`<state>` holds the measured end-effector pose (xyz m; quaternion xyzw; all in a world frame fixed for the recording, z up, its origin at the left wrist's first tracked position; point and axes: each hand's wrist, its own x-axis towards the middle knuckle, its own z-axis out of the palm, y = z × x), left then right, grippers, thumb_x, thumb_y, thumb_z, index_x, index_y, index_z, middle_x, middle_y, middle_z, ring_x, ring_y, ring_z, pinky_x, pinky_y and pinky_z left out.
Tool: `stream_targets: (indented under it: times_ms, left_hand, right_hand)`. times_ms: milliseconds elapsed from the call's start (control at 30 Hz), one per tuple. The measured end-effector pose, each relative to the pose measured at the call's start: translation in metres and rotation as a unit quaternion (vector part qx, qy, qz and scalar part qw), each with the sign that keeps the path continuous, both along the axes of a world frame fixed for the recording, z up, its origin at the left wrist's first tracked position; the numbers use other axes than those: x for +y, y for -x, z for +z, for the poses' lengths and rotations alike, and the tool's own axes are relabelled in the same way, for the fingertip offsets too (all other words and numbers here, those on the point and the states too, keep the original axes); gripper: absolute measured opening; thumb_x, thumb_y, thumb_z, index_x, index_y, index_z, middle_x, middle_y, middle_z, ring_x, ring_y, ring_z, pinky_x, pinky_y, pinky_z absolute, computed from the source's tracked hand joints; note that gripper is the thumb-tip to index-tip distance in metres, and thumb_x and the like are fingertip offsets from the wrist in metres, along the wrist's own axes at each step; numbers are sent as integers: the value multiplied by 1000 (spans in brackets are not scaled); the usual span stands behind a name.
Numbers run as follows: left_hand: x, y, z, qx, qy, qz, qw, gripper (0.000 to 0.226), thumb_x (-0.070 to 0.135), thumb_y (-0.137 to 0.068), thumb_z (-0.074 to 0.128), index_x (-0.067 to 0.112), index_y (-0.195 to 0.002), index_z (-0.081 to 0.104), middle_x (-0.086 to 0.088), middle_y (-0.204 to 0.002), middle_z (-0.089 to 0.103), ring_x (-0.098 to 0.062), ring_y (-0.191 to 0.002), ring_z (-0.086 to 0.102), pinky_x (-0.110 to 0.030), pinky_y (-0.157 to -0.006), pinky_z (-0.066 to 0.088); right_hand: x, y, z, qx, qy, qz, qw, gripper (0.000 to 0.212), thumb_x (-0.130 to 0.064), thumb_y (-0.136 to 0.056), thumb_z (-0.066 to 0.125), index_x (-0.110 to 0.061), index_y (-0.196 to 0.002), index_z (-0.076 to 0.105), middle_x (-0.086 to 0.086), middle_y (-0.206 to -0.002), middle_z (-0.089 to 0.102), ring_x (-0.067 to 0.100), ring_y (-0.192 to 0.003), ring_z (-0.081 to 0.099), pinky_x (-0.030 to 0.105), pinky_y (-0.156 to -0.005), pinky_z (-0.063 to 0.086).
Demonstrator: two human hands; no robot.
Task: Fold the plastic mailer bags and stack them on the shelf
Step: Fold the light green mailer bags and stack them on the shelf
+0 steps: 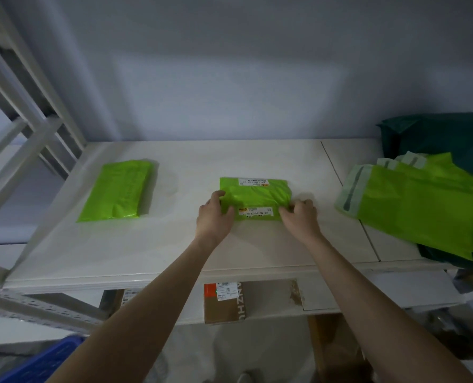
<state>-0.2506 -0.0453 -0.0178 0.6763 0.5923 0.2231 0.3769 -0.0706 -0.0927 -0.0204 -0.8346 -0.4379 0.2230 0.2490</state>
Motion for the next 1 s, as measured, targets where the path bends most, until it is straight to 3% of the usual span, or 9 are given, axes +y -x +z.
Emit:
stream_targets:
  times_ms: [133,200,333,400,500,667,833,933,1000]
  left_hand:
    - [8,-10,8,-140,64,96,983,38,17,-91,53,17,-128,41,-6,-116,59,-19,-89,55,-26,-71,42]
    - [12,-14,10,-169,69,111,977,39,16,-89,57,17,-125,42,-4,-110,56,-17,-83,53,-23,-62,40]
    - [21,-15,9,-194,67,123,971,49,9,-83,64,18,-125,40,-4,-111,55,-22,-89,56,-28,-73,45]
    - [25,-12,10,-239,85,149,956,56,6,-81,66,18,-128,37,-5,-114,54,-23,-94,57,-31,-80,47]
    - [29,-6,13,-330,130,174,919,61,1,-81,67,12,-132,36,-11,-114,57,-27,-96,59,-33,-88,47]
    - [36,9,28,-423,125,167,882,39,-4,-84,61,10,-118,50,-9,-100,62,-18,-75,63,-24,-64,51]
    - [46,32,30,-412,70,204,885,40,6,-76,74,11,-110,53,-13,-124,59,-28,-94,62,-33,-76,49]
    - [46,43,33,-422,73,237,872,52,30,-70,78,13,-113,53,-6,-116,61,-17,-91,59,-26,-71,44]
    - [44,52,36,-440,130,223,860,42,43,-82,67,19,-113,54,0,-108,60,-13,-100,57,-25,-75,43]
  right_hand:
    - [12,-2,4,105,-22,-25,994,28,-21,-88,56,0,-106,53,12,-97,56,26,-92,55,31,-71,37]
    - [18,-4,6,134,-26,-28,990,27,-21,-86,58,-4,-106,52,9,-94,56,25,-88,55,29,-71,39]
    - [26,-12,3,204,-54,-45,977,9,-15,-81,63,-15,-85,54,4,-84,59,26,-86,60,47,-83,53]
    - [29,-14,4,228,-63,-43,971,12,-12,-81,63,-18,-78,53,6,-81,60,23,-78,59,45,-78,54]
    - [35,-10,15,284,-94,-32,954,12,-16,-84,64,-13,-88,53,4,-79,57,18,-73,56,34,-65,49]
    - [47,1,32,405,-131,-20,905,18,-8,-81,69,-12,-89,53,5,-84,61,14,-71,61,32,-67,54]
    - [59,23,41,454,-155,-22,877,34,5,-75,71,-15,-86,45,11,-96,62,27,-85,63,45,-84,53]
    - [65,44,46,482,-171,-43,858,41,6,-73,72,-10,-100,44,15,-105,62,32,-98,63,51,-92,50]
    - [70,58,48,513,-185,-59,836,51,7,-73,71,-4,-114,43,19,-109,62,34,-101,63,52,-92,50]
